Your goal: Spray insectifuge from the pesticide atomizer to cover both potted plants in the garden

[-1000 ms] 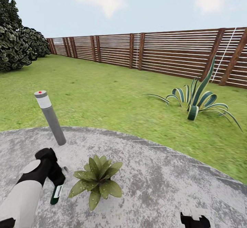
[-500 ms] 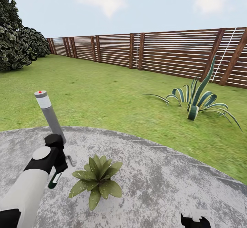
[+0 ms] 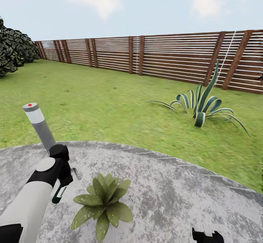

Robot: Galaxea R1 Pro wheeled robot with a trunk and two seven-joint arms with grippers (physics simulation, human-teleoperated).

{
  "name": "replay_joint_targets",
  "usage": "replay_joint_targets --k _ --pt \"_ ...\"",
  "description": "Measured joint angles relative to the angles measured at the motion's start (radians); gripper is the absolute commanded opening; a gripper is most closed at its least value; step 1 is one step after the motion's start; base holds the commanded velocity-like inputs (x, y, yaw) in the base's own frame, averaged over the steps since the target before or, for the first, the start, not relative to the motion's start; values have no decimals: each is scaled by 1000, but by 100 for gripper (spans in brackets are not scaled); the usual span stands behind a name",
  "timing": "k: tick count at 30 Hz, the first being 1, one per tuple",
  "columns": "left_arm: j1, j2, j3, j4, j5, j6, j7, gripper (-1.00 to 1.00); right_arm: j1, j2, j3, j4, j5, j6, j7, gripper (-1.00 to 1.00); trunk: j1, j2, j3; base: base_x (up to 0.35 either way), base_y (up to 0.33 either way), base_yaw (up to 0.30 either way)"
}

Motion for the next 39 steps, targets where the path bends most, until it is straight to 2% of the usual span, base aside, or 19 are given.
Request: replay_joint_targets --k 8,9,14,17,21,23,25,29,31,34,39 --pt "3 -15 -9 4 0 -10 0 -100 0 0 0 0 1 0 0 100 0 0 1 288 20 -41" --pt "3 -17 -20 9 0 -11 0 -100 0 0 0 0 1 0 0 100 0 0 1 89 1 -2" --pt "11 -17 -150 42 1 -13 0 -100 0 0 0 0 1 0 0 100 1 0 1 27 0 -1" --pt "12 -16 -179 46 1 -19 0 -100 0 0 0 0 1 0 0 100 1 0 1 3 0 0" --pt "9 -22 -181 47 -2 -123 -1 -100 0 0 0 0 1 0 0 100 1 0 1 0 0 0" --pt "7 -25 -179 47 -3 -147 -1 -100 0 0 1 1 2 0 0 100 1 0 1 0 0 0" --pt "5 -49 -181 41 -4 -161 -1 -100 0 0 1 1 2 1 0 100 1 0 1 0 0 0" --pt "3 -114 -184 35 -5 -169 -1 -100 0 0 1 2 2 1 0 100 1 0 1 0 0 0" --pt "2 -132 -187 34 -4 -169 -1 -100 0 0 1 2 2 1 0 100 1 0 1 0 0 0" --pt "3 -141 -196 34 -4 -170 -1 -100 0 0 1 2 2 1 0 100 1 0 1 0 0 0" --pt "10 -130 -201 41 -4 -180 -1 -100 0 0 1 2 2 1 0 100 1 0 1 0 0 0"
